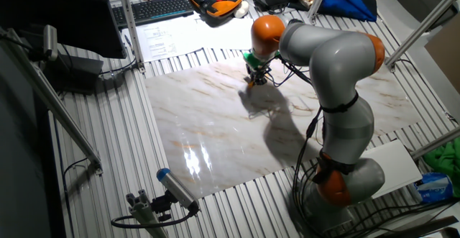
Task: Remove the bubble ring from the ball
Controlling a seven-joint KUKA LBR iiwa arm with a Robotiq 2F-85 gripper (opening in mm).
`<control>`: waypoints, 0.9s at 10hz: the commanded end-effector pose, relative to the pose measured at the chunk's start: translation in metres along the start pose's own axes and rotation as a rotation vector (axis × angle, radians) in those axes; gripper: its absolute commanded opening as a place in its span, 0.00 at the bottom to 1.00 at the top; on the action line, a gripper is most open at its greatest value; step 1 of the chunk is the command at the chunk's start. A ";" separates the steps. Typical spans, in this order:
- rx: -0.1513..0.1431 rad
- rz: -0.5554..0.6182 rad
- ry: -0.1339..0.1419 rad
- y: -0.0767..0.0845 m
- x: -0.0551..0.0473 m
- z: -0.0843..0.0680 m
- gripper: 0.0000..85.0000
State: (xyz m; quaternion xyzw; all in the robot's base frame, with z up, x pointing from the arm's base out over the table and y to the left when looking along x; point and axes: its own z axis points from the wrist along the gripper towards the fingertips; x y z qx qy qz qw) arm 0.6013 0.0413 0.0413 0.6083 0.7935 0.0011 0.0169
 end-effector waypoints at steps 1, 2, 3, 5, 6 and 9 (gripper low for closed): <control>0.004 0.003 0.005 0.000 -0.001 -0.007 0.00; 0.004 0.003 0.016 0.000 -0.001 -0.015 0.00; 0.009 -0.021 0.024 -0.001 0.001 -0.025 0.00; 0.025 -0.144 0.021 -0.007 0.007 -0.043 0.00; 0.038 -0.229 0.012 -0.010 0.011 -0.051 0.00; 0.059 -0.483 0.005 -0.017 0.026 -0.064 0.00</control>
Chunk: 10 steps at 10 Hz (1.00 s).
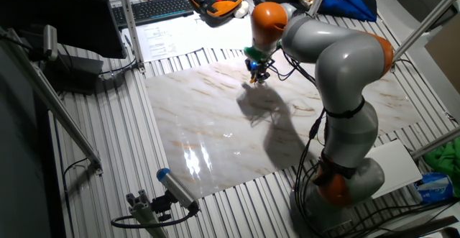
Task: Remove the bubble ring from the ball
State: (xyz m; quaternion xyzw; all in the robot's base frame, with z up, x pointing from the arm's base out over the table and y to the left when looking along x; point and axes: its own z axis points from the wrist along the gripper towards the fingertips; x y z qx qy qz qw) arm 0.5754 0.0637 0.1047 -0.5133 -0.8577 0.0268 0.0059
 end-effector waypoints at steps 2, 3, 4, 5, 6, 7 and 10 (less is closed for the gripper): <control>0.000 -0.410 -0.034 -0.006 0.008 0.001 0.00; 0.002 -0.470 -0.048 -0.009 0.011 0.002 0.00; 0.001 -0.533 -0.078 -0.012 0.014 0.005 0.00; -0.024 -0.581 -0.103 -0.015 0.017 0.009 0.00; -0.053 -0.635 -0.124 -0.017 0.020 0.016 0.00; -0.053 -0.669 -0.127 -0.016 0.022 0.019 0.00; -0.043 -0.736 -0.077 -0.014 0.021 0.024 0.00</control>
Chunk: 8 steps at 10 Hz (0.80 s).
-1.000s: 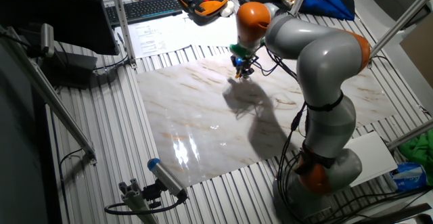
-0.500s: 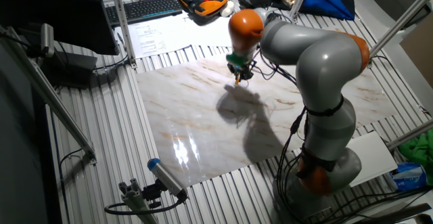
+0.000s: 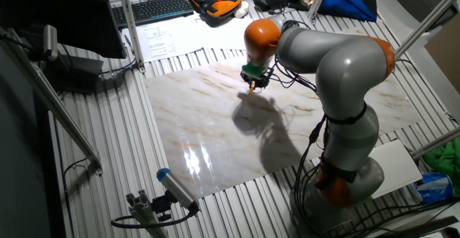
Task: Remove the bubble ring from the ball
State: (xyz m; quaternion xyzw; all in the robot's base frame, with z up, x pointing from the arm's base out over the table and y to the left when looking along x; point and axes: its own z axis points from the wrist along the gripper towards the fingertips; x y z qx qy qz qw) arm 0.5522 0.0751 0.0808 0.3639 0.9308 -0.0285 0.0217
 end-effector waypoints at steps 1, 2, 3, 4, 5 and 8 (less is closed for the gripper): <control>-0.028 -0.410 -0.006 0.001 0.001 0.002 0.00; -0.031 -0.411 -0.004 0.001 0.003 0.005 0.00; -0.023 -0.415 -0.009 0.002 0.004 0.007 0.20; -0.019 -0.413 -0.011 0.001 0.005 0.009 0.40; -0.019 -0.407 -0.011 0.001 0.006 0.009 0.40; -0.018 -0.387 -0.012 0.001 0.007 0.010 0.60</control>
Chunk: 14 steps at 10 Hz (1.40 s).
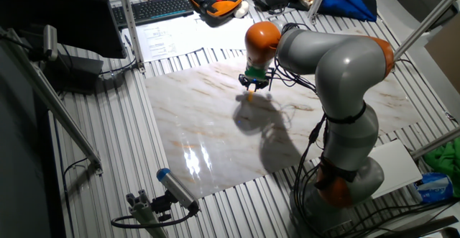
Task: Remove the bubble ring from the ball
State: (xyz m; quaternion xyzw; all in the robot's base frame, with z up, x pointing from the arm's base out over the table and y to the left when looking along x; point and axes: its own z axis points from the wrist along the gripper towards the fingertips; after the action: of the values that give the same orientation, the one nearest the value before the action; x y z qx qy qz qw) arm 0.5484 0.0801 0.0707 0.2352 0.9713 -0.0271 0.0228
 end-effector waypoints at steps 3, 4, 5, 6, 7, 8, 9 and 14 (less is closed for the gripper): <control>-0.009 -0.101 -0.011 0.000 0.000 0.000 0.60; -0.015 -0.099 -0.013 0.000 0.000 -0.001 0.60; -0.019 -0.097 -0.011 0.000 0.001 -0.001 0.60; -0.015 -0.105 -0.013 0.000 0.002 -0.001 0.60; -0.009 -0.110 -0.018 0.001 0.004 -0.003 0.60; -0.011 -0.111 -0.023 0.002 0.005 -0.006 0.60; -0.022 -0.116 -0.022 0.002 0.005 -0.007 0.60; -0.028 -0.126 -0.028 0.003 0.005 -0.009 0.60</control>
State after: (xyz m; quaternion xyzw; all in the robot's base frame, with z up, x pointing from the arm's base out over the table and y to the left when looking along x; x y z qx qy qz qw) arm 0.5451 0.0851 0.0790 0.1729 0.9841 -0.0183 0.0374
